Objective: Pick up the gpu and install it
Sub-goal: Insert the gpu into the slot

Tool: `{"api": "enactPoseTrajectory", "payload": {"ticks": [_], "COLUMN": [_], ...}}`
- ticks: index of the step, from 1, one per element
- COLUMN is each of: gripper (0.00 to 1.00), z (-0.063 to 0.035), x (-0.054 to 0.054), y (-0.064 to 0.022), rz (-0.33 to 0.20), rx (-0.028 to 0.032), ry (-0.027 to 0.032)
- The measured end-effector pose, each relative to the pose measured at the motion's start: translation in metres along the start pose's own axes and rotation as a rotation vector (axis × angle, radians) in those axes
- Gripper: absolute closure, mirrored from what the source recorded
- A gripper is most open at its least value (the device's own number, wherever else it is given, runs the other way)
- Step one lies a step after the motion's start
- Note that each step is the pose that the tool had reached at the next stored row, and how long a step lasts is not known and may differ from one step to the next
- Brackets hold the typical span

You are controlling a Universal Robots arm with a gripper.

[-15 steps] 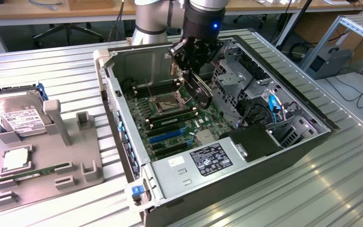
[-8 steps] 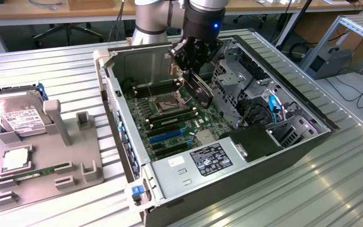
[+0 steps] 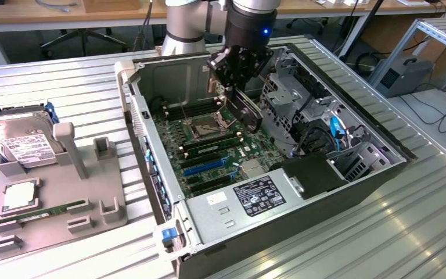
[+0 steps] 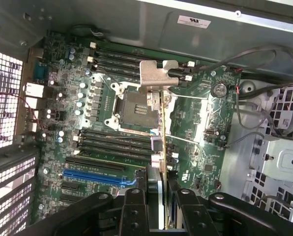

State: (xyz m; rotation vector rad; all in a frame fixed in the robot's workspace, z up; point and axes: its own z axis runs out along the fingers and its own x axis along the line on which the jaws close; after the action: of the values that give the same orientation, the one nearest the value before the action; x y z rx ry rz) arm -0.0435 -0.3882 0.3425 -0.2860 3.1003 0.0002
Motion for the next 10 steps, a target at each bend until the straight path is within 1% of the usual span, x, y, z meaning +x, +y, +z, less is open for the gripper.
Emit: {"api": "enactPoseTrajectory", "payload": {"ticks": [10], "gripper": [0.73], "z": [0.0], "x": [0.0], "y": [0.0], "rz": [-0.042], "rx": [-0.0012], "ry": [-0.0001]}}
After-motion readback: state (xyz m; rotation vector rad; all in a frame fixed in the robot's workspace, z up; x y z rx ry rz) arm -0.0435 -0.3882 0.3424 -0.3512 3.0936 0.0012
